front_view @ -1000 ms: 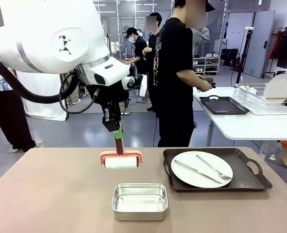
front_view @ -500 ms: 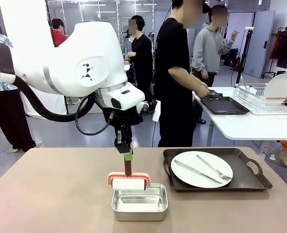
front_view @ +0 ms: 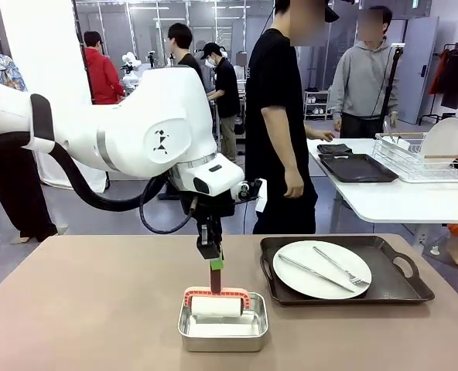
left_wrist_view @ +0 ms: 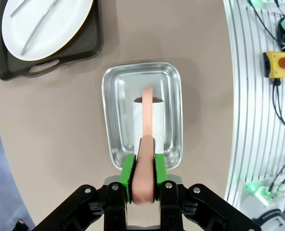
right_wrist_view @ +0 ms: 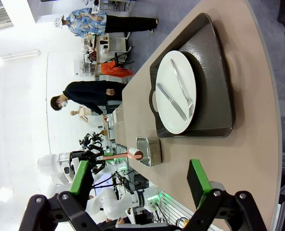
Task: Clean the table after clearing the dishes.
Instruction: Place the Lint Roller back on top of the Airtight Container.
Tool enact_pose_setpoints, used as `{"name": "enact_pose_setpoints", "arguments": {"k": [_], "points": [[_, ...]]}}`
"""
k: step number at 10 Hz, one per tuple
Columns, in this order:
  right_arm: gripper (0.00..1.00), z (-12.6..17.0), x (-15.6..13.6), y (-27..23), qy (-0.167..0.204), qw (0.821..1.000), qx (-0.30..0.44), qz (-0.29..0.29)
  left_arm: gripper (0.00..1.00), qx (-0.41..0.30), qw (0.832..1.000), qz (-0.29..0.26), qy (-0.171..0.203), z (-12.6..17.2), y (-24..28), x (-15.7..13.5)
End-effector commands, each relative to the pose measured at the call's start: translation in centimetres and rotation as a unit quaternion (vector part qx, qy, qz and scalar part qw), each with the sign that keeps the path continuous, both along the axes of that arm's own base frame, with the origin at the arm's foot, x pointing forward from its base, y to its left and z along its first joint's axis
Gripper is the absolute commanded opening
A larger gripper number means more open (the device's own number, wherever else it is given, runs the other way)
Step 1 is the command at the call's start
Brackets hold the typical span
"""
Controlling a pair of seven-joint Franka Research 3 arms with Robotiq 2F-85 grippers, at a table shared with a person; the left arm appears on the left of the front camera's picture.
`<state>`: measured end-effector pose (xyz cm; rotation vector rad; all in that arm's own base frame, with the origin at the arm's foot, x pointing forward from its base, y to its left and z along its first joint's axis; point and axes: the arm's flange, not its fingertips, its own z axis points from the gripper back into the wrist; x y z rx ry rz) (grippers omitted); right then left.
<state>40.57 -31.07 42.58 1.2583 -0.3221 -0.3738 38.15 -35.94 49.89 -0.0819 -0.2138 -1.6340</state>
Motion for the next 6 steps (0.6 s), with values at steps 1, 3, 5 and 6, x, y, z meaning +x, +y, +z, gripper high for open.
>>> {"name": "enact_pose_setpoints", "arguments": {"k": [1,3,5,6], "points": [[1.0,0.3,-0.1,0.1,0.001,1.0,0.002,-0.001,0.22,-0.004,1.0,0.005,-0.006,-0.8,-0.5,0.3],[1.0,0.3,-0.1,0.1,0.001,1.0,0.002,-0.001,0.22,0.001,1.0,0.01,-0.007,-1.9,-0.8,1.0],[1.0,0.3,-0.1,0.1,0.001,1.0,0.002,-0.001,0.22,-0.002,1.0,0.012,-0.008,-2.6,-1.1,1.6],[1.0,0.3,-0.1,0.1,0.001,1.0,0.002,-0.001,0.22,-0.001,1.0,0.014,-0.01,-3.0,-1.2,2.0]]}}
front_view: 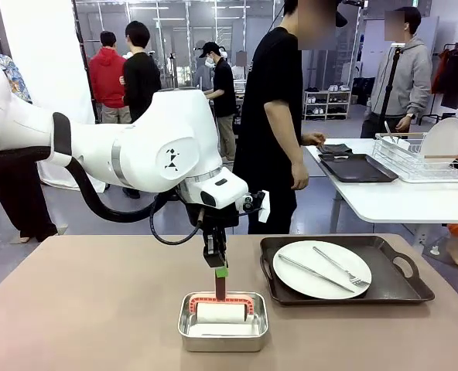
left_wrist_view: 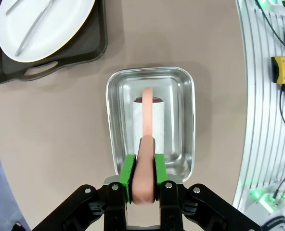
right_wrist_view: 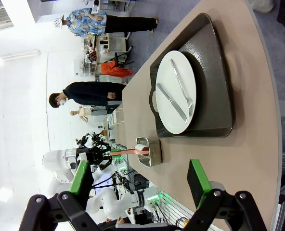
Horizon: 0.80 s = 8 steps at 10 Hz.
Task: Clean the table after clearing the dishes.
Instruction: Place the Lint Roller back on top of the Airtight Container.
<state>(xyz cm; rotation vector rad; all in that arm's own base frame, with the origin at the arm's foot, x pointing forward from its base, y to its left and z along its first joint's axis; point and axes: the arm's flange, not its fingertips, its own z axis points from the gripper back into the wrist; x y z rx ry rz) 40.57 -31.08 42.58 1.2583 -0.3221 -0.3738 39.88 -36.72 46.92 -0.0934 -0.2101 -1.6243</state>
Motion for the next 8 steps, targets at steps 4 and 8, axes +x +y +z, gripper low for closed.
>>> {"name": "enact_pose_setpoints", "arguments": {"k": [4,8], "points": [[1.0,0.3,-0.1,0.1,0.001,1.0,0.002,-0.001,0.22,0.004,1.0,0.022,-0.016,-1.7,-0.1,1.5],[1.0,0.3,-0.1,0.1,0.001,1.0,0.002,-0.001,0.22,0.007,1.0,0.021,-0.019,-3.8,0.3,2.7]]}}
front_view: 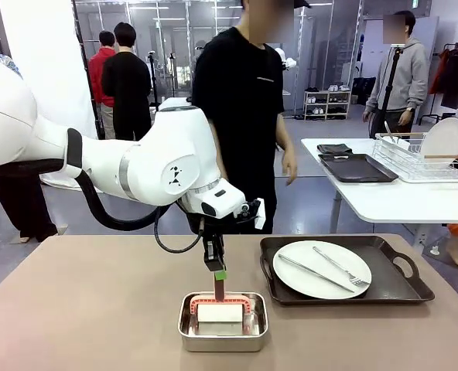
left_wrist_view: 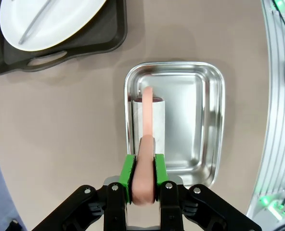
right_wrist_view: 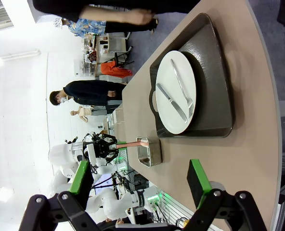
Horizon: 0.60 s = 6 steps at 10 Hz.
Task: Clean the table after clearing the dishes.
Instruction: Place the Lint Roller back on top of the Airtight Container.
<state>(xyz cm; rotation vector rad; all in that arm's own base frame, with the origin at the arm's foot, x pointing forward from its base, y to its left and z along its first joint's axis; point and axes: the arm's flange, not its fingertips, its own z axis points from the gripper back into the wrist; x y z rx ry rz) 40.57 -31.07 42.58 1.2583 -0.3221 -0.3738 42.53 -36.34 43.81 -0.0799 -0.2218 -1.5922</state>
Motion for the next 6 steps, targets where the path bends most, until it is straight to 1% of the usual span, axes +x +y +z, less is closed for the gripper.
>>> {"name": "enact_pose_setpoints", "arguments": {"k": [1,3,6], "points": [[1.0,0.3,-0.1,0.1,0.001,1.0,0.002,-0.001,0.22,0.01,1.0,0.009,-0.012,-1.2,-0.1,0.3],[1.0,0.3,-0.1,0.1,0.001,1.0,0.002,-0.001,0.22,0.005,1.0,0.008,-0.007,-2.1,0.0,0.6],[1.0,0.3,-0.1,0.1,0.001,1.0,0.002,-0.001,0.22,0.013,1.0,0.003,0.002,-2.4,-0.4,0.7]]}}
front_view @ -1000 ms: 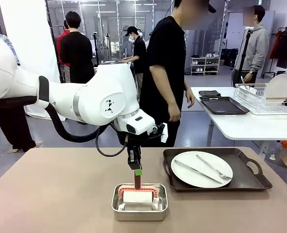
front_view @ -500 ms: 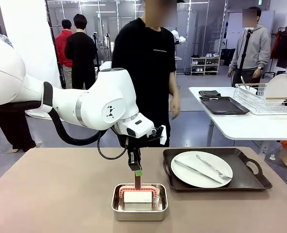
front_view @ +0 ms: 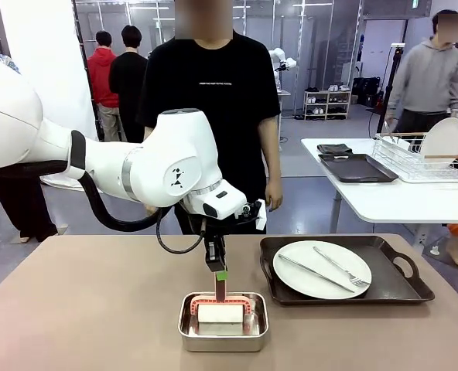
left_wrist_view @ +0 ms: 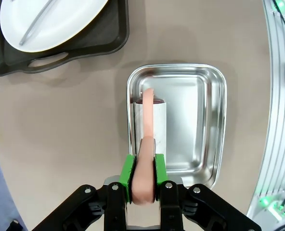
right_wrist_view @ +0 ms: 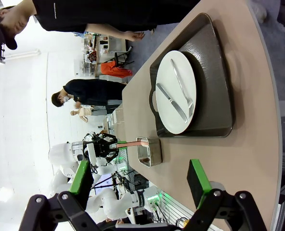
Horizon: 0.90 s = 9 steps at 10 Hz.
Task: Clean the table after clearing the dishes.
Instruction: Place the Lint Roller back on top of the Airtight Container.
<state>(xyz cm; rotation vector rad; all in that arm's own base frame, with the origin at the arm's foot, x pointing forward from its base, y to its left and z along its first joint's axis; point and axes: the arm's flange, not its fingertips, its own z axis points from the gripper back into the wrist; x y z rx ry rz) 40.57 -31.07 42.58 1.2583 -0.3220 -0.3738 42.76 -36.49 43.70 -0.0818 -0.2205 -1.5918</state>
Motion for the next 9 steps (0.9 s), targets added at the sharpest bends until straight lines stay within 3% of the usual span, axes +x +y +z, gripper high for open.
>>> {"name": "enact_pose_setpoints", "arguments": {"k": [1,3,4,9], "points": [[1.0,0.3,-0.1,0.1,0.001,1.0,0.002,-0.001,0.22,0.013,1.0,0.002,0.001,-2.3,-0.2,0.4],[1.0,0.3,-0.1,0.1,0.001,1.0,0.002,-0.001,0.22,0.01,1.0,-0.003,0.007,-2.0,-0.2,0.5],[1.0,0.3,-0.1,0.1,0.001,1.0,0.002,-0.001,0.22,0.0,1.0,0.0,0.0,0.0,0.0,0.0],[1.0,0.3,-0.1,0.1,0.001,1.0,0.002,-0.001,0.22,0.001,1.0,-0.001,0.001,0.1,0.0,0.0]]}}
